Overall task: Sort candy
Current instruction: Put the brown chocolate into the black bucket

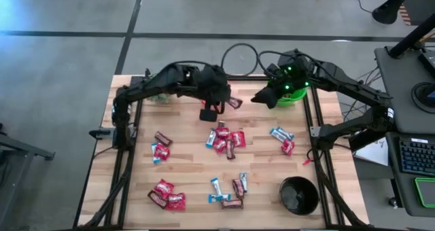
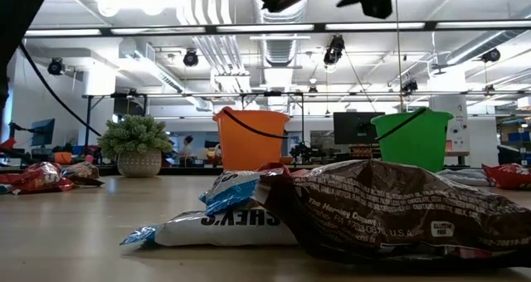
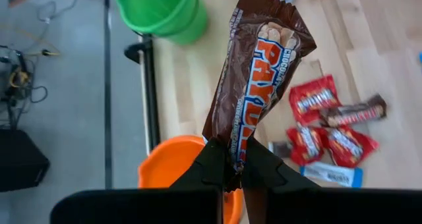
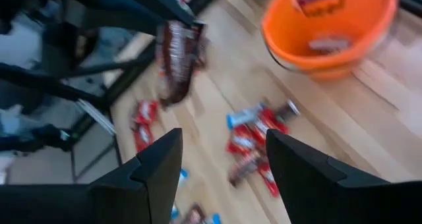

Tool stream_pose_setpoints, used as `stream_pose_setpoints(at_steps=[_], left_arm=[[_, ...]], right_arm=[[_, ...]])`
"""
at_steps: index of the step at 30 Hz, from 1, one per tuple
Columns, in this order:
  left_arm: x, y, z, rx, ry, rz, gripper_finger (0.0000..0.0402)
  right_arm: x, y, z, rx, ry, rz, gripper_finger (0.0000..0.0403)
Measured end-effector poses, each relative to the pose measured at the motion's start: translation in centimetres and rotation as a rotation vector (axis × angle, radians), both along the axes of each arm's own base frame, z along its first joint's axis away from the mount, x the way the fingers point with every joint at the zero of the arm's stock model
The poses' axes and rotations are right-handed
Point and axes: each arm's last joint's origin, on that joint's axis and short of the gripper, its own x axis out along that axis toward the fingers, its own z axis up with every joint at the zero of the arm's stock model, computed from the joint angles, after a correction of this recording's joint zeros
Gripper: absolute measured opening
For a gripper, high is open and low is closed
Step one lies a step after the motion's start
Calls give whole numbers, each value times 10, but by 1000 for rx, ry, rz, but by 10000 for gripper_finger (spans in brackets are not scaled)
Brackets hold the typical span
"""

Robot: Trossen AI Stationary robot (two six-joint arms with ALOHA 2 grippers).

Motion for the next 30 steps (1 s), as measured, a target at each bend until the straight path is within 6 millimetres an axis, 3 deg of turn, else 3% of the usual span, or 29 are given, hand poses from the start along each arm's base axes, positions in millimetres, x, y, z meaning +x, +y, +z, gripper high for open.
stream_pose_setpoints(at_steps=[6,13,22,30], left_arm=[[6,1,2,8,-53,-1,0],[10,3,2,30,-77,13,0],[14,4,2,31,-106,18,0],[22,5,-4,26,-113,13,0]], right_arm=[[9,4,5,8,-99,-5,210],[12,4,-6,19,-59,-29,210],[15,8,-7,13,-80,-8,210],[29,9,-12,14,-88,3,207]])
